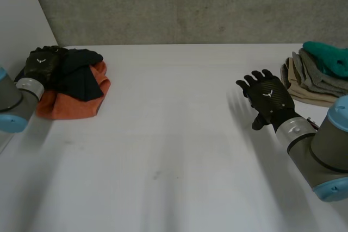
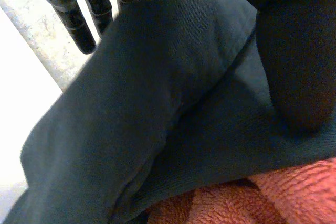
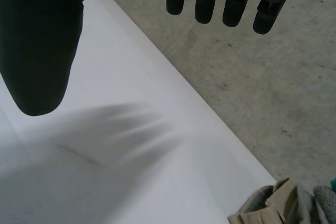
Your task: Fold the laundry.
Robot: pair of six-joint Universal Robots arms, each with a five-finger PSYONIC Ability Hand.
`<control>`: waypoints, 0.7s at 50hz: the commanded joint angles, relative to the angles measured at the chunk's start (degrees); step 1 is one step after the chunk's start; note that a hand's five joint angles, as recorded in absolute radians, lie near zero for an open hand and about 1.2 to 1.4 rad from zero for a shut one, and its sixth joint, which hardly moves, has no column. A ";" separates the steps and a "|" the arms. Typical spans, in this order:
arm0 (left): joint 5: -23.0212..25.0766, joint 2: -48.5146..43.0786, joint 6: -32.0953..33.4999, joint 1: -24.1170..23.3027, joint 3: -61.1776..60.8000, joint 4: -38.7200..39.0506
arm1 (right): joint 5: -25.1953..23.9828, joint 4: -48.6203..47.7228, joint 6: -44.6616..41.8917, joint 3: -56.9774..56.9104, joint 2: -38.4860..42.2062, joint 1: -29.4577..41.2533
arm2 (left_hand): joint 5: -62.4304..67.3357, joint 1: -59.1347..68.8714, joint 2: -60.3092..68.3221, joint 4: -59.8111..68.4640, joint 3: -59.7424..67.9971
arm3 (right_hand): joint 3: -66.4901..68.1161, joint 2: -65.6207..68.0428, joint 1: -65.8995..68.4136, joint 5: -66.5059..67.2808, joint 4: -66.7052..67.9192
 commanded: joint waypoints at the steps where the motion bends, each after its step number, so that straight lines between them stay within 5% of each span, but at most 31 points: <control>1: 1.66 -4.20 -4.85 -0.52 4.23 4.18 | -0.04 -1.54 0.34 0.60 -0.25 -1.58 | 49.78 51.02 50.28 50.92 50.36 | -2.05 -2.14 -2.97 -2.75 -2.16; 2: 1.40 -3.67 -5.03 -0.87 4.32 5.23 | -0.04 -1.54 0.34 0.60 -0.25 -1.75 | 65.71 66.96 66.22 66.86 66.30 | -2.05 -2.14 -2.97 -2.75 -2.16; 9: -6.24 11.07 -5.82 -3.24 -1.99 9.89 | 0.40 -1.89 0.25 0.60 -0.34 -2.55 | 65.88 67.12 66.38 67.02 66.46 | -2.05 -2.14 -2.97 -2.75 -2.16; 23: -5.46 46.32 -27.17 -18.60 -24.56 11.84 | 2.33 -2.69 2.53 1.57 -3.24 -2.63 | 65.88 67.12 66.38 67.02 66.46 | -2.05 -2.14 -2.97 -2.75 -2.16; 30: -3.87 48.98 -26.48 -29.16 -37.14 7.71 | 2.86 -2.42 5.43 1.13 -6.05 -5.18 | 65.88 67.12 66.38 67.02 66.46 | -2.05 -2.14 -2.97 -2.75 -2.16; 35: -3.70 42.41 -20.78 -36.01 -45.23 6.74 | 3.56 -1.28 9.12 -0.18 -7.37 -7.29 | 58.57 59.81 59.07 59.71 59.15 | -2.05 -2.14 -2.97 -2.75 -2.16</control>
